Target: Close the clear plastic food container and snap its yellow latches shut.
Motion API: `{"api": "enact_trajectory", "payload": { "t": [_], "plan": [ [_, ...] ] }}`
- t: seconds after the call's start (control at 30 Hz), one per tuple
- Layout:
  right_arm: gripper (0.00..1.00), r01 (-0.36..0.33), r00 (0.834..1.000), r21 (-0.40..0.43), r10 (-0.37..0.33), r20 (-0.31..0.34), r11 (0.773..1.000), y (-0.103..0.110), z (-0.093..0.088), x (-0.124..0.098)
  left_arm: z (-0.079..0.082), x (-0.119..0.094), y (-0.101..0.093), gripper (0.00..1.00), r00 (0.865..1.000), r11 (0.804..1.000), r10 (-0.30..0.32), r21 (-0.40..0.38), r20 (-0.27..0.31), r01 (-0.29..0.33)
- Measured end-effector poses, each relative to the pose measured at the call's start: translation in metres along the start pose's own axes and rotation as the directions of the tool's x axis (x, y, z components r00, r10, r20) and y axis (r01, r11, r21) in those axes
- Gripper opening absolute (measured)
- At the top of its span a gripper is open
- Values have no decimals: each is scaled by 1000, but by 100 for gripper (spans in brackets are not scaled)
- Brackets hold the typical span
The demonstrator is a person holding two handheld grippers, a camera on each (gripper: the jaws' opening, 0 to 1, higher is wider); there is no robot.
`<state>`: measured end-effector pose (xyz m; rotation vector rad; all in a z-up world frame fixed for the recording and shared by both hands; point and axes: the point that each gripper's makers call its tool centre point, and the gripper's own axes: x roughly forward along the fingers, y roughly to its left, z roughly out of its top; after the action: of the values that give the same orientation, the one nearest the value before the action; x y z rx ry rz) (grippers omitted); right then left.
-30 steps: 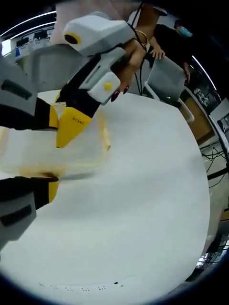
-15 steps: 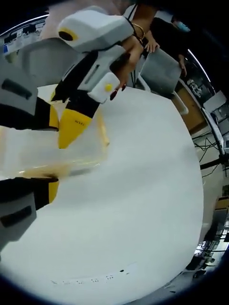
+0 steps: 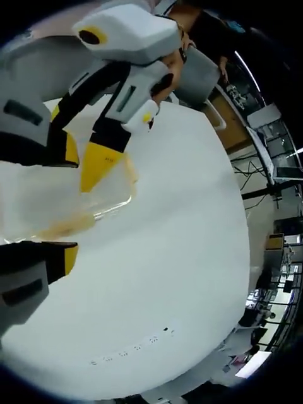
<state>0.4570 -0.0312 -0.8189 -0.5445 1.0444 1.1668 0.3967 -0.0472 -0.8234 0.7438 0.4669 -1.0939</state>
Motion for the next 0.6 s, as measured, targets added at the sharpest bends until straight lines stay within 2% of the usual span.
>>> {"api": "enact_trajectory", "payload": {
  "t": [0.07,0.1,0.17,0.3,0.4,0.6],
  "plan": [
    [49,6,999,19,-6,42,1000,1,2,-1,0,-3,-1,62,1000,1000,-5,-23,6,5],
    [51,3,996,44,-7,83,999,3,4,-3,0,-5,-1,62,1000,999,-5,-34,9,5],
    [52,20,993,70,-28,117,997,1,5,-6,0,-8,1,63,1000,999,2,-52,15,-2],
    [54,38,993,66,-45,108,997,5,-3,-13,2,-14,1,66,999,987,-2,-158,50,10],
    [56,59,989,51,-65,133,997,6,-3,-19,1,-18,6,68,999,987,14,-162,49,-6],
    [56,51,985,63,-60,161,997,12,-9,-27,-4,-27,12,67,998,982,37,-189,43,-28]
  ]
}}
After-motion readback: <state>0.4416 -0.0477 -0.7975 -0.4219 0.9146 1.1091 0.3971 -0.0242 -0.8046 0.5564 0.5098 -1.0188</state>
